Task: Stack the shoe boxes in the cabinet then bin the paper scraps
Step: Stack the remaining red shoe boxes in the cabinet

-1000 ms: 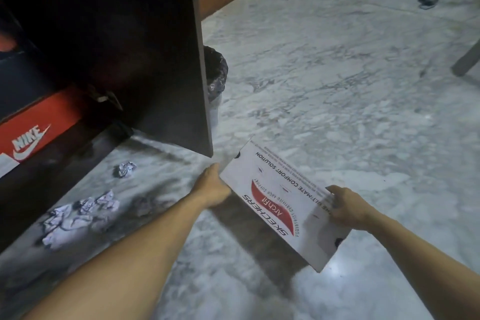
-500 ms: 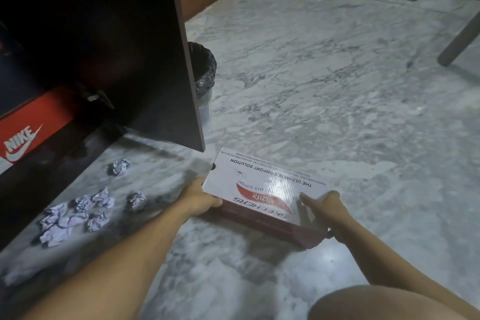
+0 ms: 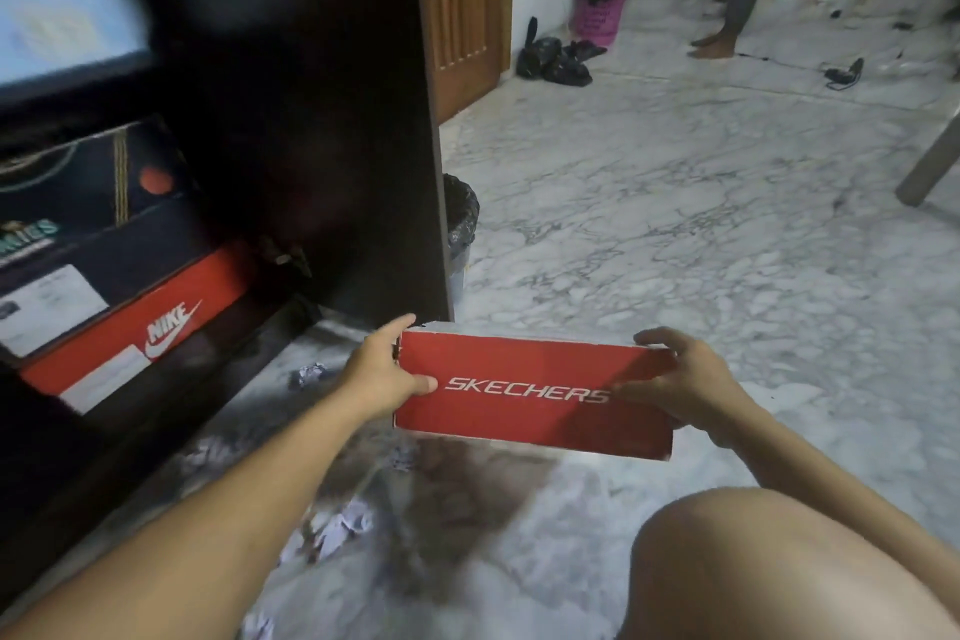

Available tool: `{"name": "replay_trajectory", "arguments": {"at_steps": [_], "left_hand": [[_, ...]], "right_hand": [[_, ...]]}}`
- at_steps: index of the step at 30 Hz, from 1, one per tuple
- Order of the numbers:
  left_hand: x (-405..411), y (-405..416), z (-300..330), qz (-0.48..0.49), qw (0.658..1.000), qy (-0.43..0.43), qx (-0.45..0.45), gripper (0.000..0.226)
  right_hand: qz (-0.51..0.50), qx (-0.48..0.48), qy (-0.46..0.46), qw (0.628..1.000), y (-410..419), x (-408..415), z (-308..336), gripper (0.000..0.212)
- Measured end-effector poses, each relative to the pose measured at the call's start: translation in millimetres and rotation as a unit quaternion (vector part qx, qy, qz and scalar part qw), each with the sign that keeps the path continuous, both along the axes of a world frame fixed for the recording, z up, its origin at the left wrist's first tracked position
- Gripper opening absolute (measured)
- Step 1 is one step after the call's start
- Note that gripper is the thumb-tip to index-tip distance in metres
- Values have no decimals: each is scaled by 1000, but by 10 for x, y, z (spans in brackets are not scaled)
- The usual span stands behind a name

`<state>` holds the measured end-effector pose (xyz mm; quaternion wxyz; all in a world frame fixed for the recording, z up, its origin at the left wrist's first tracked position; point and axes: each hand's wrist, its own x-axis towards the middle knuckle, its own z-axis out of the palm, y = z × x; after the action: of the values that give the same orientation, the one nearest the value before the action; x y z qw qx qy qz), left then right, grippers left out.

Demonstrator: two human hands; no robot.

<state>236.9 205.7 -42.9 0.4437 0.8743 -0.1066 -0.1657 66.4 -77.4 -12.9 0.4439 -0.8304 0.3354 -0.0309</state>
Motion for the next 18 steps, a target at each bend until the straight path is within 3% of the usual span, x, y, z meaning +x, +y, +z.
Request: {"name": "replay_trajectory", "arguments": {"at_steps": [11,18], "left_hand": [[-170,1088,1155,107,986,-125,20,74],[-437,1919,1896,211,952,-220,32,70]], "right_hand": [[176,-12,-106,979,672,330,1046,70],[269,-30,-191,944,1329,680,1684,70]]}}
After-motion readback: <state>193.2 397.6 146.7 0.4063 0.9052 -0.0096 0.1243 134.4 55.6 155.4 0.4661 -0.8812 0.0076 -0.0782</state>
